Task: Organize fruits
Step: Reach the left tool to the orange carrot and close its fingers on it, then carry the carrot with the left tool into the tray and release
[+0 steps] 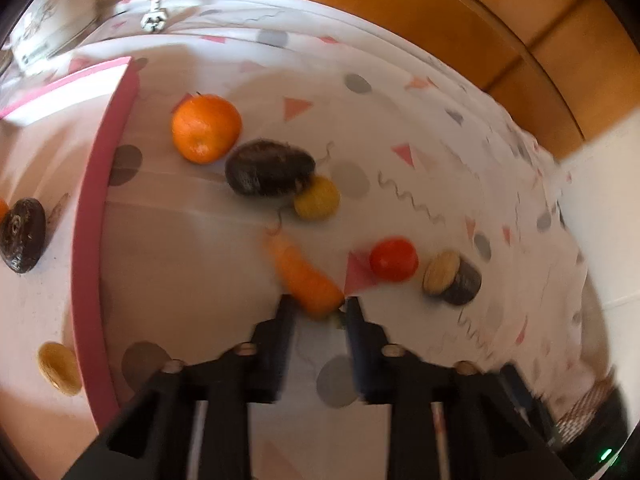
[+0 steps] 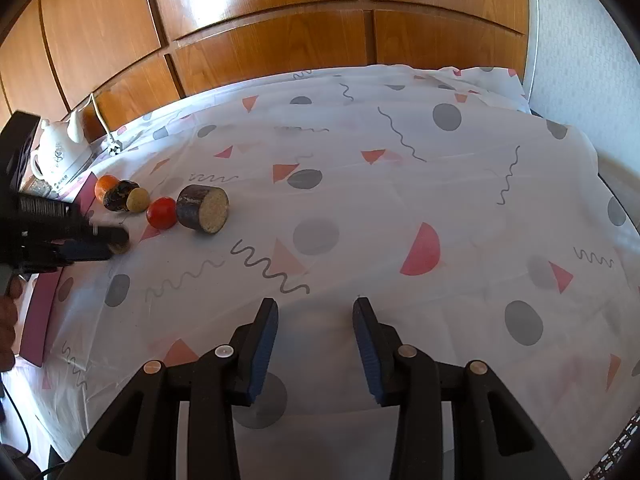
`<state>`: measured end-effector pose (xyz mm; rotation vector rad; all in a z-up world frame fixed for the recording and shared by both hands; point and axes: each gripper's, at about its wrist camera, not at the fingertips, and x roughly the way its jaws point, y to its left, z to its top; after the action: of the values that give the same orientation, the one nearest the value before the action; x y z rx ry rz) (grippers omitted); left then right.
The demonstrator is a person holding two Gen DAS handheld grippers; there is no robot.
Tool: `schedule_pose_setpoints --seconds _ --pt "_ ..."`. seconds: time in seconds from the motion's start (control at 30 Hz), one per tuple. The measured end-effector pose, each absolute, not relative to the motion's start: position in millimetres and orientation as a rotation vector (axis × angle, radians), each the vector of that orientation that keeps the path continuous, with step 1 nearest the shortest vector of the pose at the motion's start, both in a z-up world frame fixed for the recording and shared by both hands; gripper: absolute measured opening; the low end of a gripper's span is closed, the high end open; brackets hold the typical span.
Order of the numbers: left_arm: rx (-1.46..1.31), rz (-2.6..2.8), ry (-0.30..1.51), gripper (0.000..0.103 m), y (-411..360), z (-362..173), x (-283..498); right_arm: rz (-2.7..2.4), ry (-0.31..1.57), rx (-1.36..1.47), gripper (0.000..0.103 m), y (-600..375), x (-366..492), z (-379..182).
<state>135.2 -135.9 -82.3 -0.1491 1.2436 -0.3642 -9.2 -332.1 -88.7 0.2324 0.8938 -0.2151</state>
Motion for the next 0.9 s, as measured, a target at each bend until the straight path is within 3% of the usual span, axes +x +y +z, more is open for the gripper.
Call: schedule_pose_setpoints --seconds 0.33,0.9 --pt "-0.060 -0.522 1.109 0.024 -120.6 -84.8 80.8 -0.225 0.888 0.229 0.040 -330.7 -8.9 -88.9" --pt "-0.032 -0.555 1.083 0.024 -114.3 -84.6 58.2 -0.230 0.907 0.172 0.040 -326.2 -7.0 -89.5"
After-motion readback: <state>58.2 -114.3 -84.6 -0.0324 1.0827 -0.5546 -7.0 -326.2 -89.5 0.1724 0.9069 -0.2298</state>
